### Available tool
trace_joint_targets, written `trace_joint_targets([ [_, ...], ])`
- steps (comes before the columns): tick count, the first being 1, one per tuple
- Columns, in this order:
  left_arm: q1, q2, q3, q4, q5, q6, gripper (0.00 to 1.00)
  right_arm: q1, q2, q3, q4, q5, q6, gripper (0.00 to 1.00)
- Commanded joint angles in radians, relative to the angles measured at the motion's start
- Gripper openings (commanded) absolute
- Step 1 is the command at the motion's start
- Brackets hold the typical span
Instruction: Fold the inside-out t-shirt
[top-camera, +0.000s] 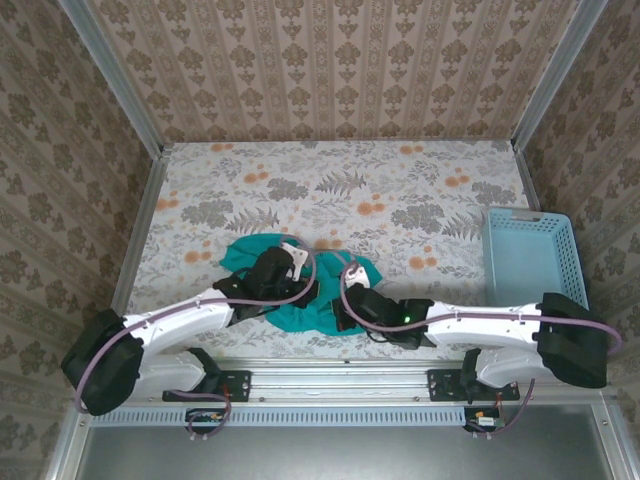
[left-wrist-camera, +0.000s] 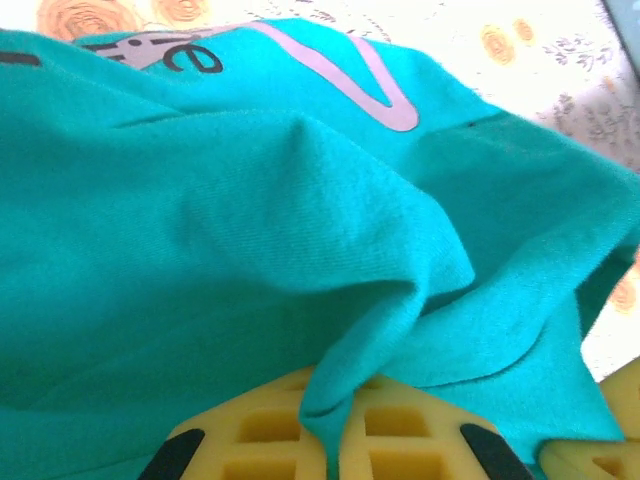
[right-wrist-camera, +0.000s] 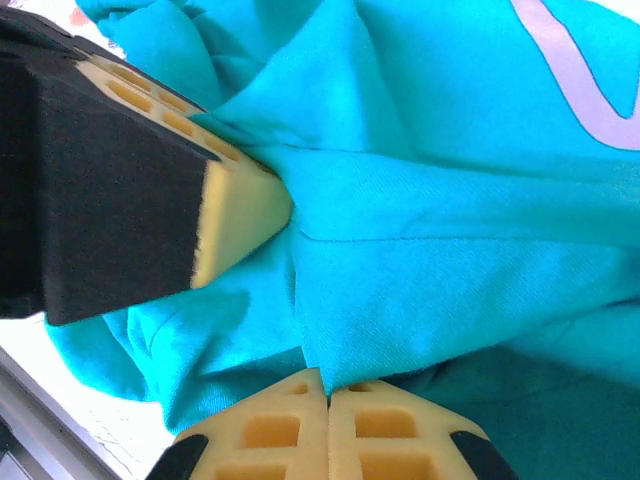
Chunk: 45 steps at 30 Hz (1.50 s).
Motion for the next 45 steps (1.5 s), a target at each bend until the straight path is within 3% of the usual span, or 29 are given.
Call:
trace_joint_targets([
  [1, 0.036, 0.027, -0.016, 0.019, -0.072, -0.039, 0.02, 0.016, -0.043, -0.058, 0.007, 0.015, 0.042, 0.10],
  [9, 0.028, 0.040, -0.040, 0.076, -0.023, -0.059, 0.00, 0.012, 0.015, 0.001, -0.027, 0.009, 0.058, 0.32],
  [16, 0.020, 0.009, -0.053, 0.077, -0.026, -0.062, 0.00, 0.003, 0.076, 0.060, -0.052, 0.012, 0.052, 0.35],
  [18, 0.017, 0.004, -0.055, 0.079, -0.026, -0.062, 0.00, -0.005, 0.077, 0.066, -0.051, 0.012, 0.050, 0.32],
  [23, 0.017, 0.015, -0.059, 0.100, -0.041, -0.085, 0.00, -0.005, 0.076, 0.090, -0.129, 0.051, 0.040, 0.06],
  [25, 0.019, 0.023, -0.048, 0.086, -0.072, -0.097, 0.00, 0.007, 0.056, 0.076, -0.156, 0.068, 0.036, 0.00],
  [35, 0.062, 0.059, -0.066, 0.109, -0.086, -0.138, 0.00, 0.175, -0.150, -0.110, -0.145, 0.165, 0.040, 0.00],
  [41, 0.043, 0.070, -0.077, 0.150, -0.037, -0.127, 0.00, 0.165, -0.123, -0.105, -0.215, 0.205, 0.120, 0.09],
  [45, 0.003, 0.054, -0.068, 0.143, -0.037, -0.099, 0.00, 0.122, -0.166, -0.052, -0.258, 0.200, 0.083, 0.34],
])
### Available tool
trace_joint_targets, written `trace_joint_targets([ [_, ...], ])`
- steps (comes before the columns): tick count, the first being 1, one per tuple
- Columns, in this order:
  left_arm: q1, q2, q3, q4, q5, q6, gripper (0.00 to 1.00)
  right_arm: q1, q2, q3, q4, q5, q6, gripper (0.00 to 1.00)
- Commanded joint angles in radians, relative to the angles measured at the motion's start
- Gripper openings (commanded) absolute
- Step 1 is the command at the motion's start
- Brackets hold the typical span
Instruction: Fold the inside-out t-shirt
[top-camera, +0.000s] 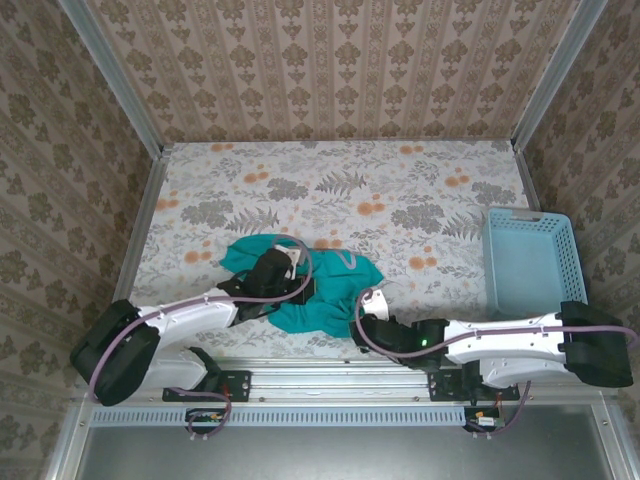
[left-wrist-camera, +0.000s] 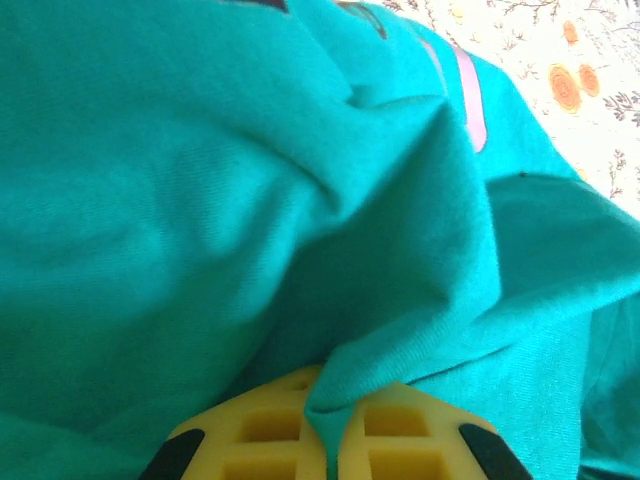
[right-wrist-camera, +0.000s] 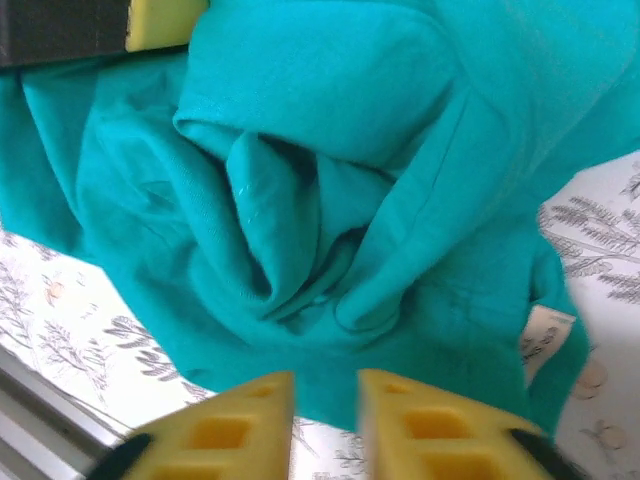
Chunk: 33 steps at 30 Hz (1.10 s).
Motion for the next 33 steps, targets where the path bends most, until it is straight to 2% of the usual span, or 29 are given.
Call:
trace_joint_targets([
  [1, -0.038, -0.017, -0.001, 0.013, -0.010, 0.028, 0.00, -0.041, -0.048, 0.062, -0.067, 0.019, -0.019, 0.37],
  [6, -0.068, -0.042, -0.002, 0.006, -0.032, 0.043, 0.00, -0.123, -0.047, 0.124, -0.094, -0.068, -0.047, 0.47],
  [10, -0.080, -0.053, 0.000, 0.002, -0.037, 0.047, 0.00, -0.169, 0.025, 0.188, -0.122, -0.126, -0.060, 0.47],
  [15, -0.085, -0.054, 0.011, -0.008, -0.039, 0.053, 0.00, -0.180, 0.118, 0.229, -0.103, -0.185, -0.087, 0.45],
  [23, -0.086, -0.056, 0.018, -0.016, -0.045, 0.059, 0.00, -0.200, 0.212, 0.263, -0.130, -0.191, -0.092, 0.29],
  [29, -0.086, -0.052, 0.027, -0.039, -0.082, 0.050, 0.00, -0.174, 0.187, 0.269, -0.160, -0.189, -0.148, 0.02],
  [33, -0.073, -0.048, 0.032, -0.067, -0.125, 0.025, 0.00, -0.098, 0.080, 0.219, -0.206, -0.120, -0.180, 0.00],
])
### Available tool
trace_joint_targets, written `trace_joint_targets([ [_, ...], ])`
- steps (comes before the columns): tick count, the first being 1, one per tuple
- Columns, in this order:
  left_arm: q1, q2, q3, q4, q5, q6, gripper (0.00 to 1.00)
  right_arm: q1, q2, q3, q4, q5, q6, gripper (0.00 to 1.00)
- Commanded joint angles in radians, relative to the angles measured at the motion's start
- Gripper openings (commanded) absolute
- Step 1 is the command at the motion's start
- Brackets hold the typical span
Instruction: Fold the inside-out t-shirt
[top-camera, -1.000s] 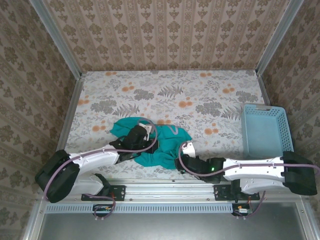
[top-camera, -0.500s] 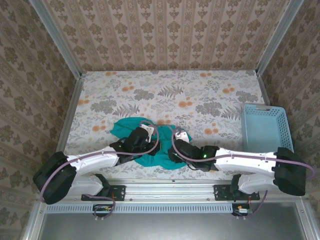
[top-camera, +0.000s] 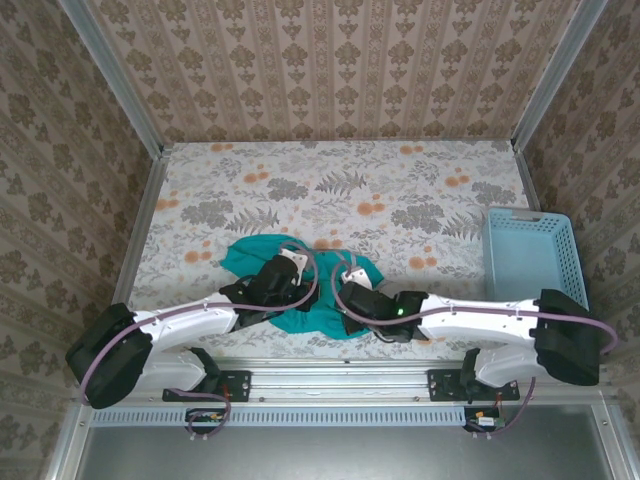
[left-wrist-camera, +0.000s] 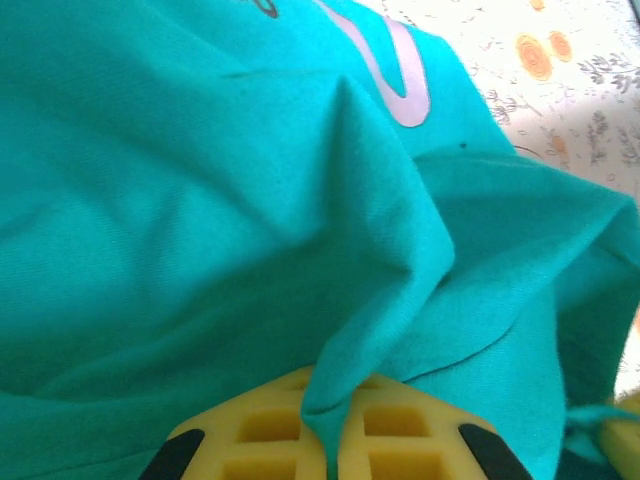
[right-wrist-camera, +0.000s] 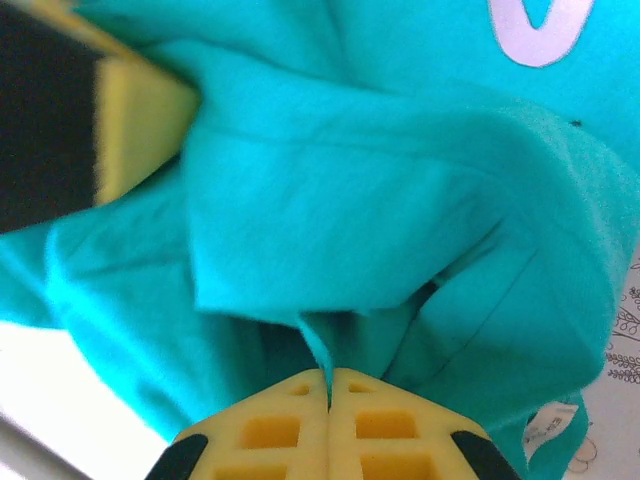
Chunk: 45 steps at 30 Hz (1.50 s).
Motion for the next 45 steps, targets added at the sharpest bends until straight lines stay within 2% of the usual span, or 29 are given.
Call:
trace_joint_targets([
  [1, 0.014, -0.012, 0.022, -0.021, -0.043, -0.013, 0.00, 0.066, -0.120, -0.045, -0.050, 0.065, -0.040, 0.00],
  [5, 0.027, -0.001, 0.015, -0.001, -0.047, -0.029, 0.00, 0.156, -0.229, -0.151, -0.055, 0.136, 0.034, 0.00],
  [12, 0.027, 0.017, 0.014, 0.023, -0.008, -0.025, 0.00, 0.169, -0.272, -0.294, -0.027, 0.160, 0.230, 0.02],
  [19, -0.029, 0.016, 0.016, 0.038, 0.008, 0.014, 0.00, 0.114, -0.314, -0.208, -0.071, 0.160, 0.151, 0.27],
  [25, -0.070, 0.000, 0.021, 0.042, -0.003, 0.033, 0.00, -0.003, -0.267, -0.132, -0.109, 0.079, 0.097, 0.32],
  [28, -0.078, -0.011, 0.026, 0.040, -0.006, 0.042, 0.00, -0.011, -0.195, -0.102, -0.091, 0.050, 0.076, 0.37],
  [33, -0.083, -0.017, 0.032, 0.030, -0.013, 0.050, 0.00, -0.012, -0.082, -0.062, -0.076, 0.040, 0.076, 0.35],
  [35, -0.084, -0.016, 0.033, 0.029, -0.017, 0.050, 0.00, -0.013, -0.050, -0.058, -0.067, 0.043, 0.077, 0.32],
  [42, -0.085, -0.015, 0.033, 0.027, -0.017, 0.052, 0.00, -0.022, 0.019, -0.037, -0.073, 0.086, 0.070, 0.28],
  [45, -0.085, -0.014, 0.032, 0.025, -0.023, 0.051, 0.00, -0.023, 0.031, -0.022, -0.068, 0.076, 0.058, 0.18],
])
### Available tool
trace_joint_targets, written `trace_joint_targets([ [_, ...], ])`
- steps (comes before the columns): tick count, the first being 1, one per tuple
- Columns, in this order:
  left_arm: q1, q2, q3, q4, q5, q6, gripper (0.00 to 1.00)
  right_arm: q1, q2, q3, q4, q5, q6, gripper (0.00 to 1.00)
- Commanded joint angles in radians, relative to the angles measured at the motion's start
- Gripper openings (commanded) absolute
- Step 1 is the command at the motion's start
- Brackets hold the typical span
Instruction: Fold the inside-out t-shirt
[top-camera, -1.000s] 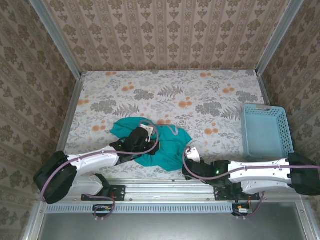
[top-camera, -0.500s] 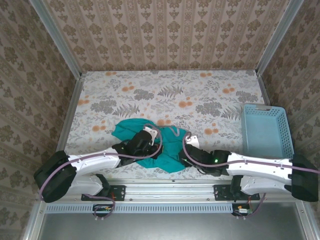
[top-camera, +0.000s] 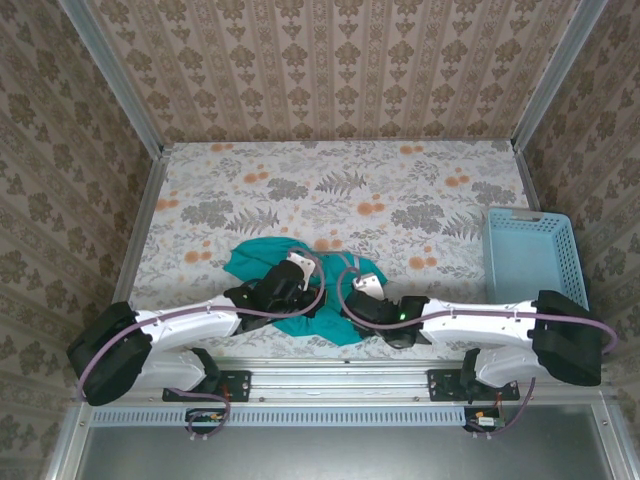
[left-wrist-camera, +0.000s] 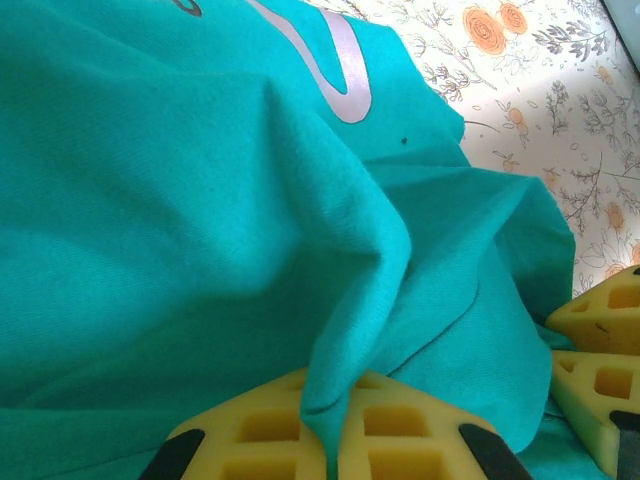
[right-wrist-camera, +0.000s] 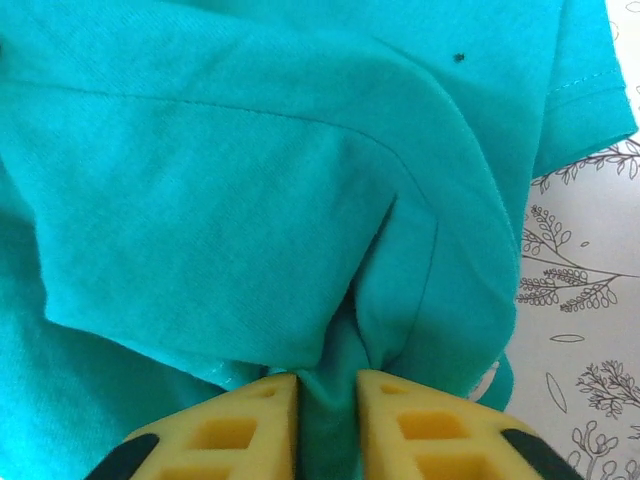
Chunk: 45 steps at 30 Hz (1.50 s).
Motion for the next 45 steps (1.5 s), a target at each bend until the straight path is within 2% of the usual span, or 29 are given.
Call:
trace_joint_targets([
  [1, -0.011, -0.019, 0.030, -0.009, -0.024, 0.027, 0.00, -0.005, 0.012, 0.044, -0.011, 0.009, -0.025, 0.14],
  [3, -0.007, -0.008, 0.051, -0.065, -0.071, 0.016, 0.00, 0.002, -0.007, 0.053, -0.025, 0.012, -0.036, 0.05],
  [6, 0.027, 0.024, 0.069, -0.120, -0.105, -0.007, 0.00, 0.037, -0.065, 0.058, -0.065, 0.031, -0.061, 0.00],
  [12, 0.134, 0.061, 0.063, -0.117, -0.036, -0.088, 0.00, 0.115, -0.242, -0.013, -0.063, 0.046, -0.119, 0.00],
  [18, 0.140, 0.092, 0.092, -0.115, 0.021, -0.055, 0.00, 0.105, -0.478, -0.143, 0.087, 0.032, -0.113, 0.00],
  [20, 0.123, 0.090, 0.098, -0.115, 0.033, -0.038, 0.01, 0.093, -0.519, -0.188, 0.153, 0.018, -0.104, 0.00],
  [22, 0.088, 0.073, 0.107, -0.127, 0.021, -0.013, 0.11, 0.077, -0.529, -0.217, 0.182, 0.014, -0.083, 0.00],
  [26, -0.045, -0.012, 0.148, -0.214, -0.108, 0.055, 0.34, 0.032, -0.467, -0.244, 0.140, 0.031, -0.009, 0.00],
  [31, -0.179, -0.060, 0.198, -0.282, -0.171, 0.079, 0.50, 0.019, -0.387, -0.272, 0.219, -0.022, 0.016, 0.00],
  [33, -0.208, -0.034, 0.215, -0.292, -0.159, 0.068, 0.52, 0.020, -0.381, -0.280, 0.261, -0.041, 0.009, 0.00],
  [37, -0.227, 0.060, 0.230, -0.278, -0.141, 0.041, 0.51, 0.022, -0.398, -0.311, 0.339, -0.061, -0.008, 0.04],
  [45, -0.224, 0.249, 0.303, -0.280, -0.136, 0.012, 0.52, 0.026, -0.425, -0.343, 0.364, -0.068, 0.010, 0.02],
])
